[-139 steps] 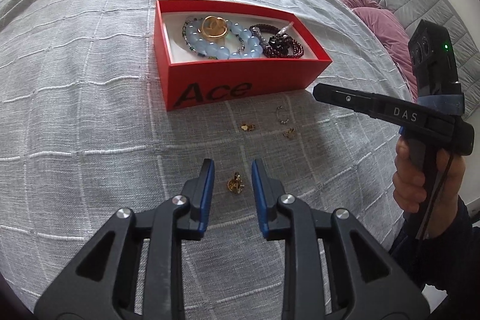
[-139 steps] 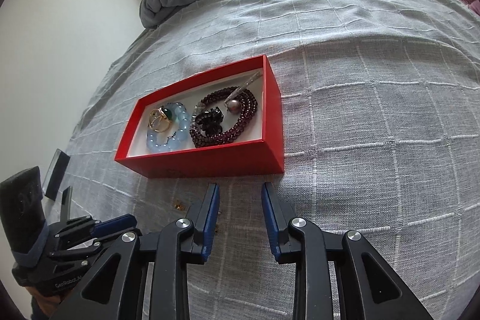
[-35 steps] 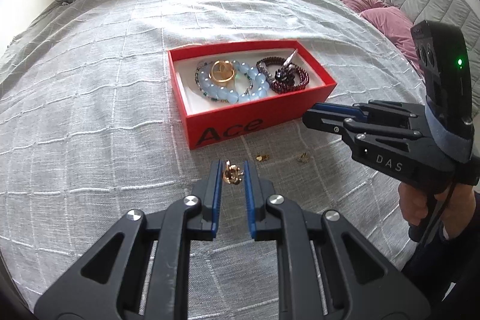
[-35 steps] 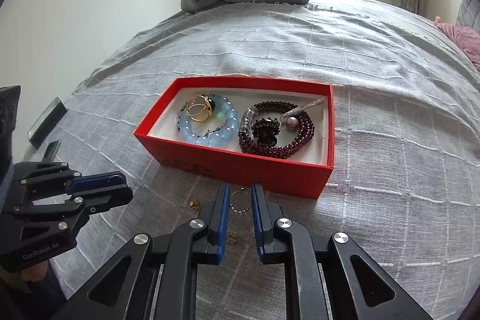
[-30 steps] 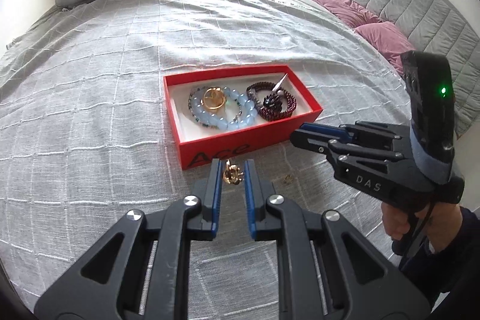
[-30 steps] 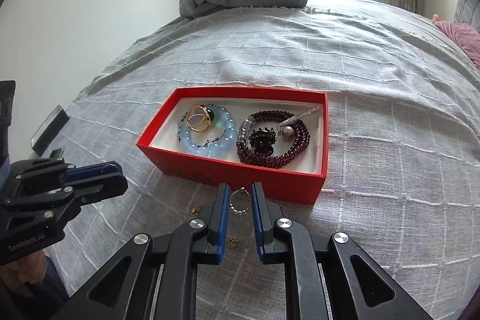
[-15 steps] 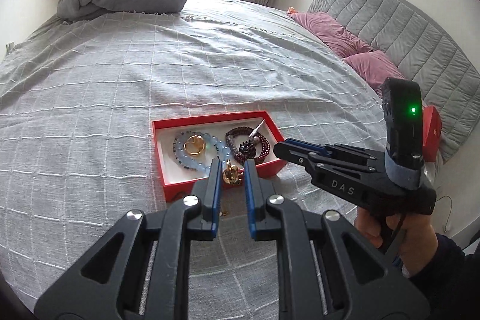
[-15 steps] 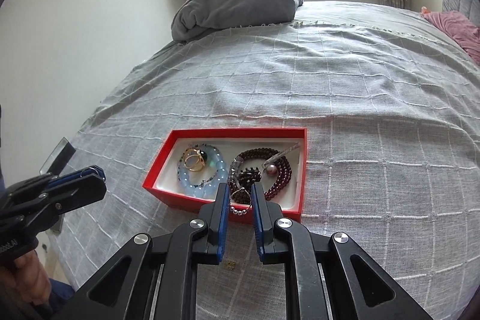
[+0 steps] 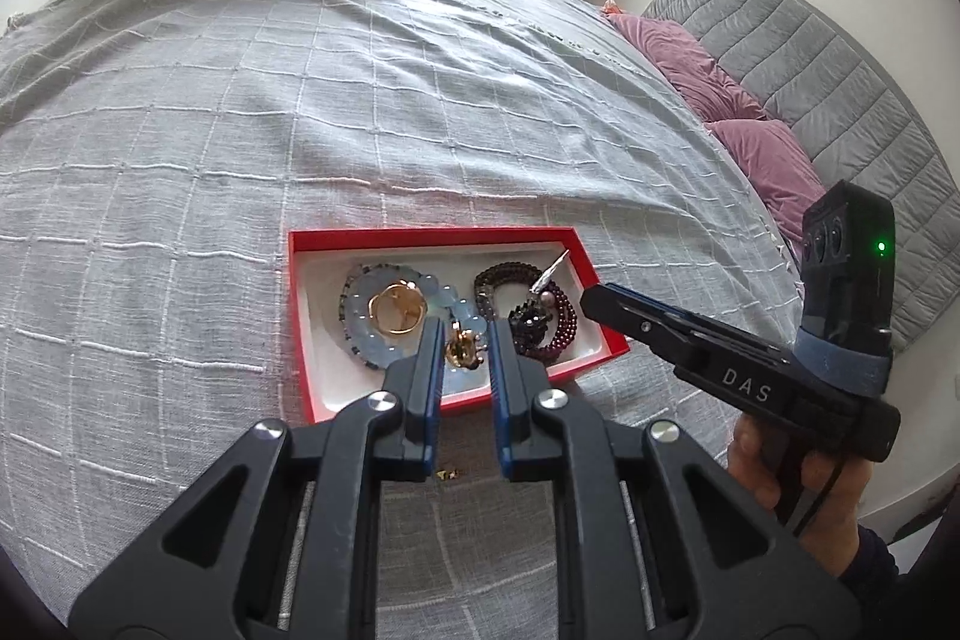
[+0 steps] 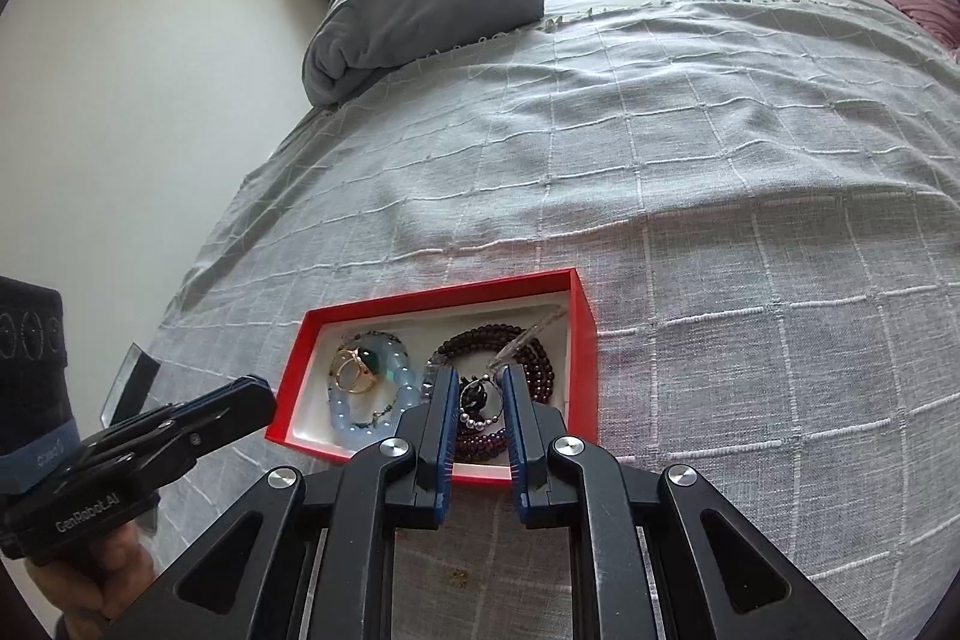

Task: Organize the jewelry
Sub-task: 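Carry both earrings over the red box with both grippers, then open both grippers to drop the earrings into the red box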

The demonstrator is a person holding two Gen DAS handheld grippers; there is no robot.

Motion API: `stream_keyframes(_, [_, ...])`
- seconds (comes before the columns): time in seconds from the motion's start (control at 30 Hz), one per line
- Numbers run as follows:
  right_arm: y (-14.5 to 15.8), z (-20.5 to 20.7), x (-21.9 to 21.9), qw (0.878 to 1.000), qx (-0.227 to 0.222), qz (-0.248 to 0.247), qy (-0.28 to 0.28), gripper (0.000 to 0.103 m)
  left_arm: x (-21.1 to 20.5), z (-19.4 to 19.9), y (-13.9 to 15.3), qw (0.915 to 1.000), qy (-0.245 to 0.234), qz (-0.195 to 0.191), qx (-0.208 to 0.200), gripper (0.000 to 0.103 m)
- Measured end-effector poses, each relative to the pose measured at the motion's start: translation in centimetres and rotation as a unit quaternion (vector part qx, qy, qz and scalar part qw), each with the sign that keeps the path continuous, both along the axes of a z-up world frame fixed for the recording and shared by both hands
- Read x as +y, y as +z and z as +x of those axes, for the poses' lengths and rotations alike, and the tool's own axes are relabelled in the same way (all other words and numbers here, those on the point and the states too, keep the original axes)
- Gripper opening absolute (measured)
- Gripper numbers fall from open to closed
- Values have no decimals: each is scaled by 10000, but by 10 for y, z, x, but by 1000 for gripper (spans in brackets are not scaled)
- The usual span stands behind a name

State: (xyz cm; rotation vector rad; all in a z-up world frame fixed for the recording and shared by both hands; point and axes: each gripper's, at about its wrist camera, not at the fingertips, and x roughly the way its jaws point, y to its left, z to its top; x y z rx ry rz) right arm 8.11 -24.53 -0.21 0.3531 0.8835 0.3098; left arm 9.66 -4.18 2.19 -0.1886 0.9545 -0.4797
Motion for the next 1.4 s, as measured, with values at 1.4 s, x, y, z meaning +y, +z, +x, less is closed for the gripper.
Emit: stream_keyframes(1.4, [8, -30, -4, 9999, -1, 83, 84, 28, 9, -31, -23, 9980, -6, 624, 101, 18])
